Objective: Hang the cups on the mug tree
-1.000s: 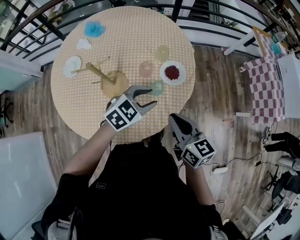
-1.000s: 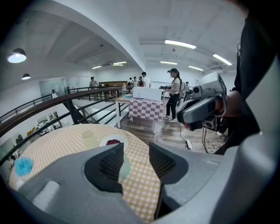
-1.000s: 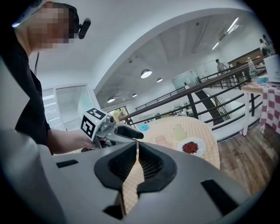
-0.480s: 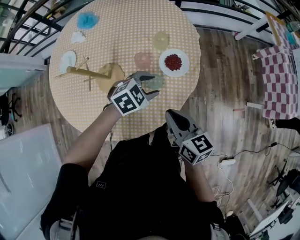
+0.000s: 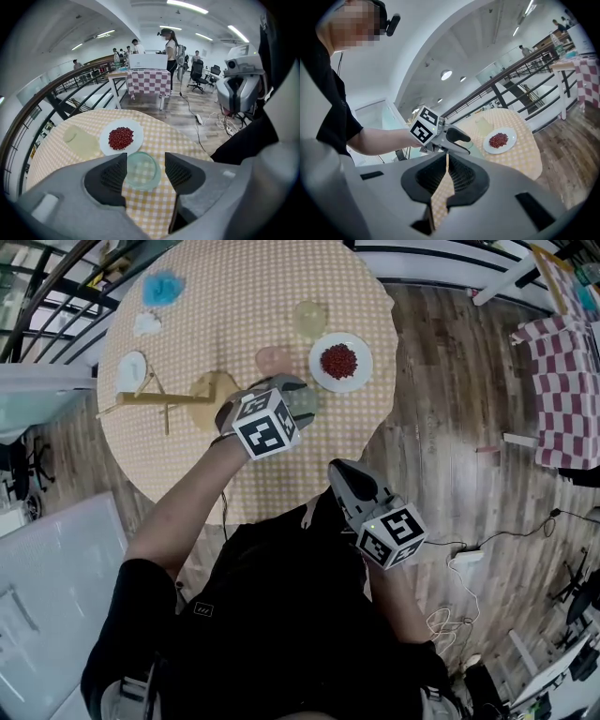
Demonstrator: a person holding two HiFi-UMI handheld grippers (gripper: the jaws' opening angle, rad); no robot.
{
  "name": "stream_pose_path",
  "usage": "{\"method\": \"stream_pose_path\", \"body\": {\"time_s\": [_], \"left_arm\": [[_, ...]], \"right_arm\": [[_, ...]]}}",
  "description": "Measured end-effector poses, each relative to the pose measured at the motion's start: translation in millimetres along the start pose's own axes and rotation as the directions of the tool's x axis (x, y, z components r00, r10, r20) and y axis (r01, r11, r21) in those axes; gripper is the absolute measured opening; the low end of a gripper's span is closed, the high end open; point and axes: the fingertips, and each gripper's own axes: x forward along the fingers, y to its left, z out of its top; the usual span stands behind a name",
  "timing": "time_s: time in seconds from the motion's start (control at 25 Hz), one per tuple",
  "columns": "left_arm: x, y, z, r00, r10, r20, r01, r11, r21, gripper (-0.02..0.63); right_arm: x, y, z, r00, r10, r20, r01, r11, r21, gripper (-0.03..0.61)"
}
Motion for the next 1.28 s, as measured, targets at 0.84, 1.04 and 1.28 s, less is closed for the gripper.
{"method": "stream_pose_path", "body": {"time_s": [0.84,1.04,1.28], "left_arm": [[3.3,1.7,-7.3,0.99,0.077,-0.117,-0.075,0.997,0.023,0.279],[18.1,0.2,-20.4,0.978,0.071,-0.194,-0.066,0.997,0.035,0.302],[29.1,4.0,-30.8,0.966,0.053,-0.254,-0.049,0.999,0.023,0.301]], "right_arm": [[-22.6,-23.1,-2.4,0.999,-0.004,0.037,0.001,0.998,0.061,0.023],[-34.4,-25.8,-3.8,1.0,-0.001,0.03,-0.001,0.998,0.058,0.023],[-44.8,-33.3,-5.7,1.0,0.003,0.017,-0.004,0.998,0.059,0.023]]}}
